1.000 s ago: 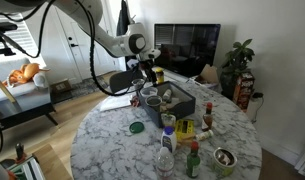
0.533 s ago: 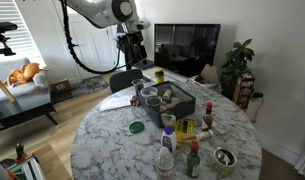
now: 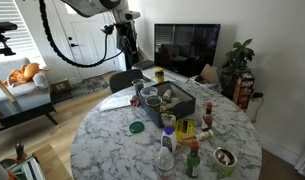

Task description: Pick up the clear cup and the silver cup together and put them in the clear storage container

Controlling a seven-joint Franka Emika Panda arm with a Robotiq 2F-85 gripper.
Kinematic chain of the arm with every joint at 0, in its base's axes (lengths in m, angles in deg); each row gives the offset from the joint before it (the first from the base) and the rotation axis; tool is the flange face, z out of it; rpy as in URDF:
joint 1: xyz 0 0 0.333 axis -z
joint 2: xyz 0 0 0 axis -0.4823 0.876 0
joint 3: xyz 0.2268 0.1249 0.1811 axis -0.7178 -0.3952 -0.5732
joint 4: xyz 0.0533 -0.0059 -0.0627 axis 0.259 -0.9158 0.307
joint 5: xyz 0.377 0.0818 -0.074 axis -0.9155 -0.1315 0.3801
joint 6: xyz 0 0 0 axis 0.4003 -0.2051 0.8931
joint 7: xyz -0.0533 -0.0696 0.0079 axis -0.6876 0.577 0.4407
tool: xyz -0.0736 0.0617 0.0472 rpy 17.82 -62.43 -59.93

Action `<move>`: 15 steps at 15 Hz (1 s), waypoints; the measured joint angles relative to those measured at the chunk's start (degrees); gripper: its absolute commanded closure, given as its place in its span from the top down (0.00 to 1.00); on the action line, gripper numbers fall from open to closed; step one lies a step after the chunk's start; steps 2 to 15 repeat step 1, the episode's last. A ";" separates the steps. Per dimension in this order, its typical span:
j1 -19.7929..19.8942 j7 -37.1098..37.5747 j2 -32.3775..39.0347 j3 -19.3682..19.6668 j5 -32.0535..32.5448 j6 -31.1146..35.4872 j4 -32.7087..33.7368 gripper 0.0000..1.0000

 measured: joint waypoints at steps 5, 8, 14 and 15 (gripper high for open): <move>0.05 0.00 -0.12 -0.04 0.00 0.00 -0.22 1.00; 0.05 0.00 -0.12 -0.04 0.00 0.00 -0.22 1.00; 0.05 0.00 -0.12 -0.04 0.00 0.00 -0.22 1.00; 0.05 0.00 -0.12 -0.04 0.00 0.00 -0.22 1.00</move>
